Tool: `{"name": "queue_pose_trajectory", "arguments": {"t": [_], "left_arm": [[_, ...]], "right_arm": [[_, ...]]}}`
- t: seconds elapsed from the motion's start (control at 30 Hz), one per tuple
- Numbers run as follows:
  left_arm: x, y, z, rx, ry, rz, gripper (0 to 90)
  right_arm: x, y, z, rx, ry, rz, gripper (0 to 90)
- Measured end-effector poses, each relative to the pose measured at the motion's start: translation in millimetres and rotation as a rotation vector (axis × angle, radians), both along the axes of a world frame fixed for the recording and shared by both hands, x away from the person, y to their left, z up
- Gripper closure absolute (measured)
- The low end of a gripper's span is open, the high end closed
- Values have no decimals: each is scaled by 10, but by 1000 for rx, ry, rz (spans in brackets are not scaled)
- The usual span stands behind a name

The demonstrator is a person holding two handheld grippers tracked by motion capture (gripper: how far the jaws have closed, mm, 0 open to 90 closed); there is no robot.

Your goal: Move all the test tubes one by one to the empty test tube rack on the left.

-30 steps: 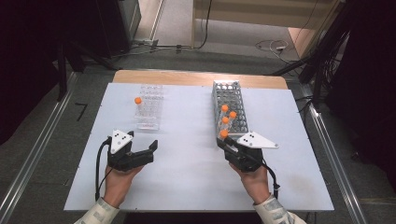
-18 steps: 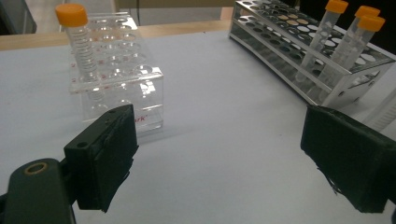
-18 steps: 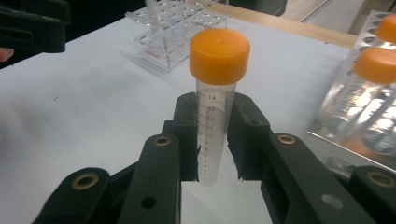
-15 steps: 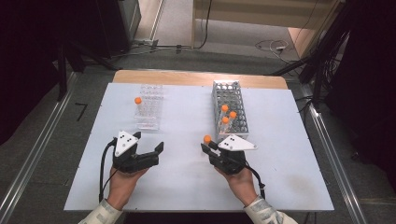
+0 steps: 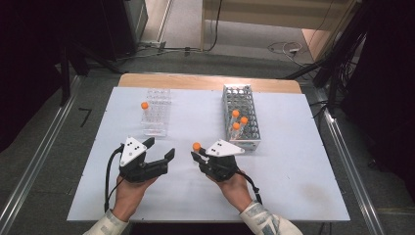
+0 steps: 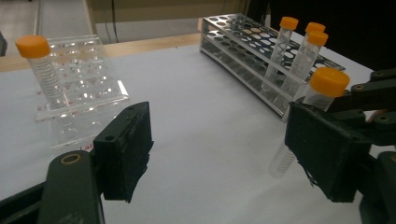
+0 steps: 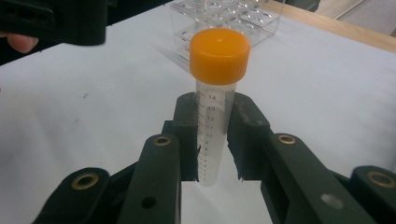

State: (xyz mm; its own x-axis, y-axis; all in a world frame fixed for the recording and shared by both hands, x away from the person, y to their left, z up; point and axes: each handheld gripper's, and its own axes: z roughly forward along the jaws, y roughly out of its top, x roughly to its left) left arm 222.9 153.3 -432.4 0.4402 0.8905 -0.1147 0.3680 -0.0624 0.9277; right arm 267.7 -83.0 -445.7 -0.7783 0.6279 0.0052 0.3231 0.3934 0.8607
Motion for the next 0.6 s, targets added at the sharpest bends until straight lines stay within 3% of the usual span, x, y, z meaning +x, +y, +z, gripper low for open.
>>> {"name": "queue_pose_trajectory", "arguments": {"t": [0.33,0.6], "left_arm": [[-17,-99,90,-5,-18,-59,293],[8,-138,72,8,-25,-78,416]], "right_arm": [[8,268,28,-6,0,37,719],[0,378,19,-7,2,59,719]]}}
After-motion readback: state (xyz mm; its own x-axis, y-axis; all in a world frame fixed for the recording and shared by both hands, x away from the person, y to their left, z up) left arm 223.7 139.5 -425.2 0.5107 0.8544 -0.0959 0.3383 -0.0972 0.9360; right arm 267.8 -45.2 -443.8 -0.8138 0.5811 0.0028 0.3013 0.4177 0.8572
